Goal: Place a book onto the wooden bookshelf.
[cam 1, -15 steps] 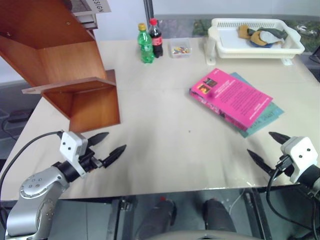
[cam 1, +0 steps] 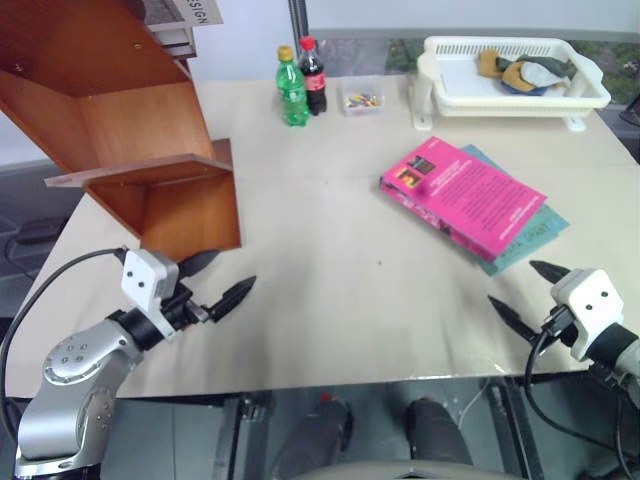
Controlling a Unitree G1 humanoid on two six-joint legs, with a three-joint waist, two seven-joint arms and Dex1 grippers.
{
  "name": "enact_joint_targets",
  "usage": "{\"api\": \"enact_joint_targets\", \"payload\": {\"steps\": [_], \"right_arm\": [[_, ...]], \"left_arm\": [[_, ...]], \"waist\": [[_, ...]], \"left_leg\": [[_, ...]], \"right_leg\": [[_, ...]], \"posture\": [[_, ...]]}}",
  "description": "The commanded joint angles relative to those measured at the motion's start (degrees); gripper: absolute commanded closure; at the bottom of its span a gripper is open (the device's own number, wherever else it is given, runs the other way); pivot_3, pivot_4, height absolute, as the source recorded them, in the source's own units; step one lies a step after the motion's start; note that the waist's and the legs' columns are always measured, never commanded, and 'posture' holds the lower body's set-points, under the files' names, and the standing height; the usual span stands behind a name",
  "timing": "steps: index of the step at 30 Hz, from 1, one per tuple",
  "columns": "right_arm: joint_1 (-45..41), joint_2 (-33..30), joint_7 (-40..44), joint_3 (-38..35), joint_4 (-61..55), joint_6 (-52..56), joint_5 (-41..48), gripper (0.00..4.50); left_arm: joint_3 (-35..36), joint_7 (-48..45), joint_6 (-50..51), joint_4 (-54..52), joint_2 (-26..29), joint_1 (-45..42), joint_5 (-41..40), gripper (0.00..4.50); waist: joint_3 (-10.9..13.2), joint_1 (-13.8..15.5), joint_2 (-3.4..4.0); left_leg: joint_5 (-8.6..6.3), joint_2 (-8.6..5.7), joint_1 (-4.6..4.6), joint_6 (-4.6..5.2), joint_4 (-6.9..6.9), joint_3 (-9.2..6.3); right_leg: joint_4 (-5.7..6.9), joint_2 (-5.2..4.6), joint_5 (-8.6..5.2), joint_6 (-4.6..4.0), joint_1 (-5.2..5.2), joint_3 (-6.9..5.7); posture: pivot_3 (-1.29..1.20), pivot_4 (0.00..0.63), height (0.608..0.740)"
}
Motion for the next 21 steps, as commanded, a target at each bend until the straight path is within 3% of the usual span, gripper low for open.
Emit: {"api": "enact_joint_targets", "payload": {"steps": [1,13,19,21], "right_arm": [[-0.3,-0.2,-1.6,0.0,-2.8,-0.3,-1.5,0.0],[-2.1,-0.3,-3.1,2.3,-3.1,0.2,-3.7,0.0],[-5.7,2.5,-6.7,1.2,-2.3,8.6,-0.5,0.0],[-6.3,2.7,-7.0,0.1,-1.6,11.8,1.0,0.54]], "left_arm": [[-0.4,-1.2,-0.5,-0.8,0.9,-0.8,-0.2,0.1],[-2.8,-1.1,1.2,0.0,1.6,-4.4,0.4,0.1],[-4.5,-0.4,1.7,-0.9,1.4,-5.7,0.9,0.1],[-4.9,-0.1,1.9,-1.2,1.2,-6.1,0.9,0.0]], "waist": [[0.0,0.1,0.0],[0.0,0.1,0.0],[0.0,0.1,0.0],[0.0,0.2,0.0]], "left_leg": [[0.0,0.0,0.0,0.0,0.0,0.0],[0.0,0.01,0.0,0.0,0.0,0.01],[0.0,0.03,0.01,-0.01,0.01,0.01],[0.0,0.04,0.0,-0.01,0.01,0.01]], "right_leg": [[0.0,0.0,0.0,0.0,0.0,0.0],[0.0,0.02,0.0,0.0,0.0,0.01],[0.01,0.03,0.01,-0.02,0.0,0.02],[0.01,0.04,0.01,-0.02,-0.01,0.02]], "posture": [[0.0,0.15,0.74],[0.0,0.15,0.74],[0.0,0.15,0.74],[0.0,0.15,0.74]]}}
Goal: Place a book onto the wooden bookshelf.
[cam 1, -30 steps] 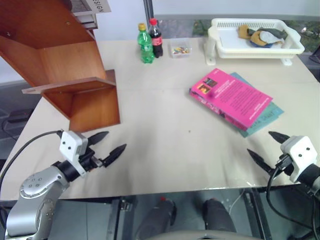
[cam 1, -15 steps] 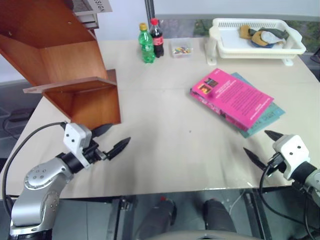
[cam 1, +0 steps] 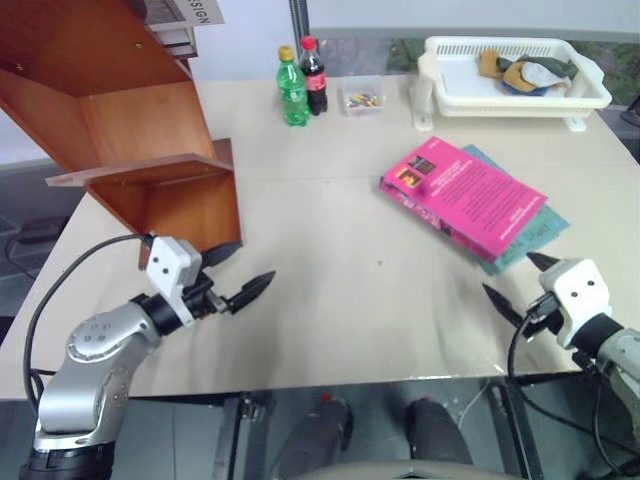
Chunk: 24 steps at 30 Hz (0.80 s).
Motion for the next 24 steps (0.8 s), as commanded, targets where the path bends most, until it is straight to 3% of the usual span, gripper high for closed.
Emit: {"api": "enact_joint_targets", "payload": {"steps": [1,8,9,14,17,24], "right_arm": [[-0.3,-0.3,-0.6,-2.8,-0.5,4.6,2.5,0.72],[-1.2,-0.9,-0.7,-1.1,6.9,1.7,0.7,4.23],[-2.7,-0.3,-1.5,-0.2,9.6,0.5,-0.2,4.44],[-9.0,1.8,-4.5,4.0,20.1,-4.2,-4.2,4.44],[-11.7,3.0,-5.2,5.9,24.3,-6.9,-5.7,4.44],[-14.2,5.4,-5.1,10.1,24.8,-8.0,-6.5,4.44]], "left_arm": [[-0.2,0.7,-0.2,-2.0,0.1,-0.8,0.2,0.0],[-1.4,1.7,-0.4,-2.4,-0.2,-1.2,0.1,0.0],[-1.8,1.9,-0.4,-2.6,-0.4,-1.4,0.2,0.0],[-2.4,2.4,0.3,-3.4,-0.7,-2.4,-0.2,0.0],[-1.4,0.2,2.4,-5.0,-0.5,-1.7,-4.7,0.0],[0.7,-5.3,2.7,-8.3,1.4,1.2,-10.3,0.0]], "waist": [[0.0,0.1,0.0],[0.0,-0.1,0.0],[0.0,-0.1,0.01],[0.0,-0.2,0.02],[0.0,-0.4,0.01],[0.0,-1.5,0.02]], "left_leg": [[0.0,0.0,-0.01,0.0,0.0,-0.01],[-0.01,0.02,0.01,0.0,0.0,0.03],[-0.01,0.04,0.03,0.0,0.01,0.08],[0.0,0.13,0.07,-0.01,0.01,0.16],[-0.01,0.16,0.07,-0.03,0.01,0.17],[-0.05,0.35,0.14,-0.09,0.01,0.28]], "right_leg": [[0.0,0.0,0.0,0.0,0.0,-0.01],[-0.01,0.01,0.0,0.0,0.0,0.01],[0.0,0.03,0.02,-0.02,0.0,0.04],[0.02,0.12,0.07,-0.09,0.0,0.09],[0.02,0.15,0.07,-0.1,-0.02,0.12],[0.01,0.37,0.11,-0.18,-0.02,0.29]], "posture": [[0.0,0.15,0.74],[0.0,0.15,0.74],[0.0,0.15,0.74],[0.0,0.15,0.74],[0.0,0.15,0.74],[0.0,0.15,0.74]]}}
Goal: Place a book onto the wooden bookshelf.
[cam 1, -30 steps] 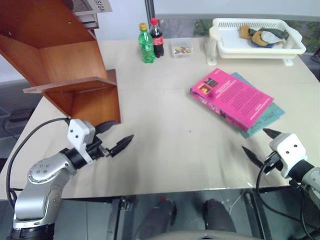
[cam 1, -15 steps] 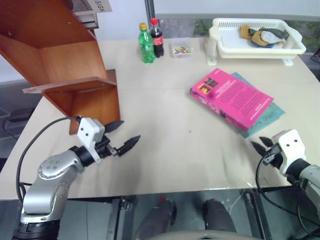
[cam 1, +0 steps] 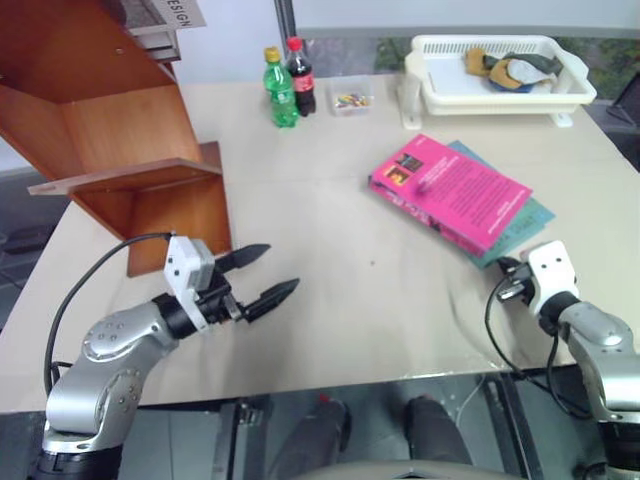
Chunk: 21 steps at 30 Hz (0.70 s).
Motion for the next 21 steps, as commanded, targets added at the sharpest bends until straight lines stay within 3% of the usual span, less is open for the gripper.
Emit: {"api": "enact_joint_targets", "payload": {"steps": [1,21], "right_arm": [[-0.5,1.3,0.1,3.3,-2.2,0.4,-0.5,4.44],[-5.6,5.6,-1.9,7.3,-9.1,6.8,-0.1,4.44]], "left_arm": [[2.6,-2.4,-0.8,-2.2,1.9,0.9,-1.5,0.0],[2.8,-7.1,-3.1,-2.1,3.5,2.6,-1.5,0.0]], "waist": [[0.0,0.0,0.0],[0.0,0.0,0.04]], "left_leg": [[-0.03,0.1,0.09,-0.05,-0.01,0.07],[-0.14,0.43,0.45,-0.19,-0.11,0.47]], "right_leg": [[0.0,0.12,0.03,-0.05,0.03,0.07],[0.02,0.51,0.1,-0.17,0.12,0.45]], "posture": [[0.0,0.15,0.74],[0.0,0.15,0.74]]}}
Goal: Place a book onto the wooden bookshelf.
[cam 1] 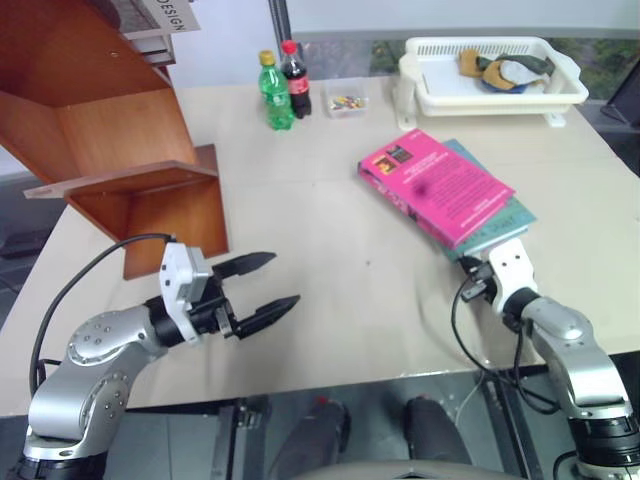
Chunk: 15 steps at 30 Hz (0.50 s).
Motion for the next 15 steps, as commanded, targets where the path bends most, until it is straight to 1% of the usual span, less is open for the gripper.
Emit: {"api": "enact_joint_targets", "payload": {"steps": [1,8,15], "right_arm": [[-2.2,0.7,-0.8,0.1,-3.6,0.7,0.6,4.44],[-3.5,1.4,0.3,2.0,0.2,-1.4,-0.1,4.44],[-6.0,3.7,0.9,5.1,4.9,-4.7,-0.5,4.44]], "left_arm": [[1.9,-0.8,-1.3,-1.3,0.5,0.4,-0.6,0.0],[1.2,-2.6,-2.0,-1.8,0.9,0.5,-1.0,0.0],[1.4,-8.3,-2.1,-4.0,3.2,1.9,-3.1,0.0]], "waist": [[0.0,0.0,0.0],[0.0,0.1,0.0],[0.0,-0.5,0.0]], "left_leg": [[0.0,0.0,0.0,0.0,0.0,0.0],[-0.01,0.0,-0.01,0.0,-0.03,-0.01],[-0.02,0.04,0.04,-0.01,-0.06,0.0]], "right_leg": [[0.0,0.0,0.0,0.0,0.0,0.0],[-0.03,0.0,0.0,0.0,0.0,0.0],[-0.02,0.07,0.0,-0.01,0.0,0.01]], "posture": [[0.0,0.15,0.74],[0.0,0.15,0.74],[0.0,0.15,0.74]]}}
